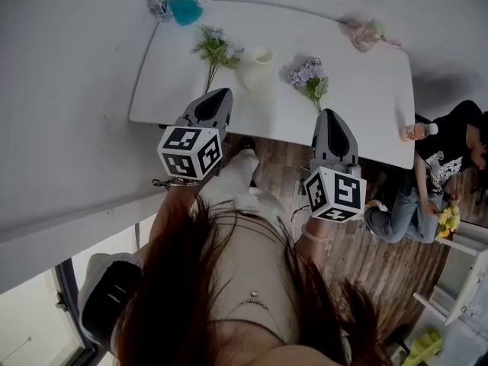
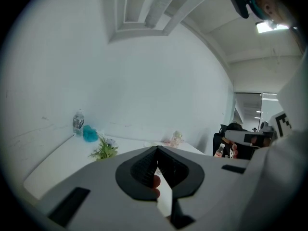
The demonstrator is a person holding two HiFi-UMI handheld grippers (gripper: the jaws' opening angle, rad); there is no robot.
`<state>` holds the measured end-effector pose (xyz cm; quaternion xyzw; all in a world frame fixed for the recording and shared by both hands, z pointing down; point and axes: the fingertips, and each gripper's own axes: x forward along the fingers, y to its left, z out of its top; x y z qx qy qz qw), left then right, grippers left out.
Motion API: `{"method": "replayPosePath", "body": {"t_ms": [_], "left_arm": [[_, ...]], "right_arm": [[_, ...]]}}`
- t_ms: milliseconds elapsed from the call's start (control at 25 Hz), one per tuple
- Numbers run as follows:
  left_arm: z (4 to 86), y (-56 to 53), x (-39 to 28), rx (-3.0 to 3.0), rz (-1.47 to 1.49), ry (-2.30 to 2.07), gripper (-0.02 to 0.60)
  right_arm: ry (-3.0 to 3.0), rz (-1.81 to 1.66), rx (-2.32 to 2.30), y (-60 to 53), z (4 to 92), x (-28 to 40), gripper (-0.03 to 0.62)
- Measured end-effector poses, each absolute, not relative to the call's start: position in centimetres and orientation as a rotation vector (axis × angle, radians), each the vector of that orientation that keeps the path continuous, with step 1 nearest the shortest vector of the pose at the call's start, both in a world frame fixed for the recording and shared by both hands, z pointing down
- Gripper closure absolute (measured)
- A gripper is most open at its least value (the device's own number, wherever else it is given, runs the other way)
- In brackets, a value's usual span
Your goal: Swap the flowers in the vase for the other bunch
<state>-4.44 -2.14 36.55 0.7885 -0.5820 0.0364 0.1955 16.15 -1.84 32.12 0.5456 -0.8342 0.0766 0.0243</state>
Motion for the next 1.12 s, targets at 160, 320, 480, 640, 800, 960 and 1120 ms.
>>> {"method": "replayPosePath", "body": {"t_ms": [160,320,480,640,800,960,1120], "left_arm": [[36.6,-3.4,-4.5,2.207,0.110,-1.625,0.577],[37.2,-5.1,-4.7,2.208,0.122,-1.613,0.577],[37.4,-6.4,-4.8,2.199,0.136,-1.609,0.577],[38.0,-8.1,-5.1,2.188,0.165,-1.602,0.577],[38.4,-9.4,-5.7,2.177,0.180,-1.609,0.577],[38.4,-11.0,-6.5,2.164,0.181,-1.624,0.577],[38.4,-12.8,-7.0,2.154,0.182,-1.633,0.577]], "right_arm": [[-2.554,0.225,1.692,-3.0,32.5,16.6,0.566],[-2.528,0.221,1.692,-4.6,33.4,16.9,0.565],[-2.518,0.244,1.690,-5.8,33.7,17.7,0.565],[-2.485,0.230,1.661,-7.4,34.4,17.8,0.563],[-2.466,0.266,1.649,-8.7,35.5,17.9,0.563],[-2.437,0.295,1.631,-10.0,36.5,18.2,0.539],[-2.396,0.323,1.599,-11.4,37.9,18.7,0.505]]}}
